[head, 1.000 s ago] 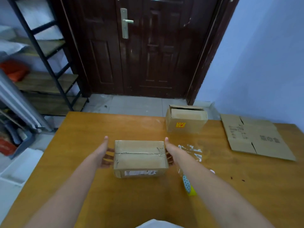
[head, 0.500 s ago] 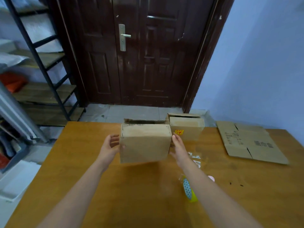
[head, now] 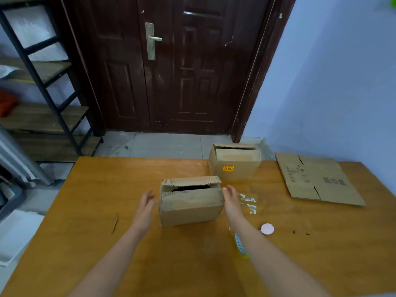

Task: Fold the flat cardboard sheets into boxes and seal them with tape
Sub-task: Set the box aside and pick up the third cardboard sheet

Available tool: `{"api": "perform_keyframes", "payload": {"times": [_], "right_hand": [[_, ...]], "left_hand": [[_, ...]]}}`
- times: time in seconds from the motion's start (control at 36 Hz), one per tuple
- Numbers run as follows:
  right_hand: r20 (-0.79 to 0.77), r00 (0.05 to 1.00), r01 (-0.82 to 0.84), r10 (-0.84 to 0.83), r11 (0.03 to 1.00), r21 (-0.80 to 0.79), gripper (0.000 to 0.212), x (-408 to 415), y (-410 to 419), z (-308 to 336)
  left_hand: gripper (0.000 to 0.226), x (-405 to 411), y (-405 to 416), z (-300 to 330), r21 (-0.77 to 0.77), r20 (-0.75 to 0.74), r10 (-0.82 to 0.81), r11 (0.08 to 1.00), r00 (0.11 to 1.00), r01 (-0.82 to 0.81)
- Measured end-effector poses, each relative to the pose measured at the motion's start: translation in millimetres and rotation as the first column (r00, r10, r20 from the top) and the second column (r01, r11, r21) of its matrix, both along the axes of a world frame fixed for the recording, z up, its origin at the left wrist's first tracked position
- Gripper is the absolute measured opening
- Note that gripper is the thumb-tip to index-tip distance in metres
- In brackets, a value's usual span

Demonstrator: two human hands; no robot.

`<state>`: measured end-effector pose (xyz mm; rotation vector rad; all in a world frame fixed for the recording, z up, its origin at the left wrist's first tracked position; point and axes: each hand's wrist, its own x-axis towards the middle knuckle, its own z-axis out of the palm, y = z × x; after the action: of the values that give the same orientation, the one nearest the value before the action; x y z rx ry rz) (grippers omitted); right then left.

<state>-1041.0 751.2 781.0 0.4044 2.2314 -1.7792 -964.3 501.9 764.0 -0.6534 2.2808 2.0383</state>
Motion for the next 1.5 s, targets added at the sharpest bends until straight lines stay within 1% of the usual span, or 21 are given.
{"api": "perform_keyframes", "payload": {"times": [0.06,0.11,0.14,0.17,0.22,0.25,0.31,0.42,0.53,0.64,0.72,0.83,0.92,1.03,1.17,1.33,1.36,1.39,1.44,1.47,1.5], "right_hand": [[-0.116,0.993,-0.034,0.036,0.999,0.022,0.050,-1.2,-6.8,7.6],[-0.182,0.974,-0.111,0.133,0.986,0.126,0.053,-3.6,-14.8,9.8],[-0.178,0.966,-0.154,0.190,0.968,0.197,0.053,-4.6,-18.5,9.1],[-0.150,0.959,-0.193,0.240,0.943,0.270,0.053,-5.5,-21.1,7.6],[-0.096,0.946,-0.248,0.309,0.883,0.398,0.054,-5.6,-24.7,2.0],[-0.084,0.940,-0.262,0.330,0.858,0.441,0.054,-5.3,-25.3,0.3],[-0.073,0.936,-0.271,0.345,0.835,0.479,0.054,-5.8,-25.2,-1.7],[-0.071,0.948,-0.249,0.311,0.860,0.444,0.054,-15.8,-13.7,-4.1],[-0.071,0.966,-0.194,0.247,0.883,0.426,0.053,-27.6,12.7,-1.5],[-0.089,0.977,-0.139,0.194,0.896,0.422,0.051,-41.3,51.6,-2.0],[-0.095,0.984,-0.097,0.148,0.908,0.408,0.052,-50.6,80.2,-3.2],[-0.098,0.989,-0.070,0.114,0.925,0.372,0.052,-64.8,112.4,-4.8],[-0.095,0.990,-0.068,0.108,0.933,0.353,0.052,-76.0,134.5,-5.5],[-0.097,0.988,-0.080,0.119,0.938,0.337,0.053,-92.7,161.1,-6.8],[-0.071,0.986,-0.127,0.150,0.958,0.258,0.055,-112.1,176.4,-8.4],[-0.062,0.970,-0.217,0.233,0.956,0.198,0.058,-122.3,184.5,-8.4],[-0.057,0.966,-0.238,0.253,0.952,0.191,0.058,-123.3,186.4,-9.0],[-0.052,0.960,-0.263,0.276,0.948,0.180,0.058,-124.5,189.4,-9.2],[-0.041,0.942,-0.325,0.334,0.934,0.145,0.056,-127.8,198.2,-7.8],[-0.043,0.930,-0.356,0.364,0.926,0.129,0.054,-130.6,204.8,-6.5],[-0.054,0.920,-0.378,0.388,0.917,0.129,0.053,-133.9,212.8,-5.0]], "left_hand": [[0.043,-8.6,1.3,8.0,-0.068,-0.085,0.022,0.997,0.996,-0.028],[0.044,-19.5,4.6,13.5,-0.164,-0.129,-0.034,0.986,0.991,0.012],[0.044,-25.1,7.0,14.6,-0.195,-0.100,-0.071,0.980,0.992,0.050],[0.046,-30.7,9.5,12.2,-0.236,-0.039,-0.111,0.967,0.993,0.099],[0.049,-37.3,15.4,6.2,-0.364,0.095,-0.177,0.910,0.980,0.200],[0.050,-39.5,18.6,2.7,-0.414,0.122,-0.192,0.882,0.974,0.226],[0.051,-40.8,26.6,-0.8,-0.456,0.114,-0.206,0.858,0.972,0.236],[0.053,-47.3,44.1,-0.1,-0.412,0.117,-0.195,0.883,0.974,0.226],[0.055,-58.9,69.1,5.3,-0.340,0.127,-0.251,0.898,0.960,0.280],[0.060,-70.7,102.8,6.1,-0.277,0.106,-0.336,0.894,0.936,0.352],[0.068,-82.9,128.0,8.1,-0.235,0.092,-0.378,0.891,0.921,0.389],[0.086,-99.1,157.7,13.2,-0.269,0.123,-0.445,0.845,0.887,0.462],[0.090,-113.2,176.5,13.7,-0.300,0.130,-0.479,0.816,0.868,0.495],[0.087,-130.5,201.1,13.7,-0.355,0.136,-0.479,0.794,0.867,0.494],[0.079,-143.9,221.3,14.8,-0.412,0.189,-0.383,0.804,0.904,0.427],[0.070,-140.3,231.9,10.7,-0.523,0.208,-0.292,0.773,0.933,0.359],[0.068,-139.4,234.3,10.7,-0.570,0.213,-0.274,0.745,0.938,0.347],[0.066,-139.1,237.5,11.9,-0.646,0.213,-0.256,0.687,0.943,0.332],[0.059,-140.9,243.6,13.0,-0.809,0.168,-0.230,0.523,0.958,0.268],[0.056,-143.4,248.4,14.9,-0.862,0.143,-0.233,0.448,0.962,0.237],[0.055,-146.9,254.9,18.2,-0.893,0.131,-0.245,0.392,0.961,0.222]]}}
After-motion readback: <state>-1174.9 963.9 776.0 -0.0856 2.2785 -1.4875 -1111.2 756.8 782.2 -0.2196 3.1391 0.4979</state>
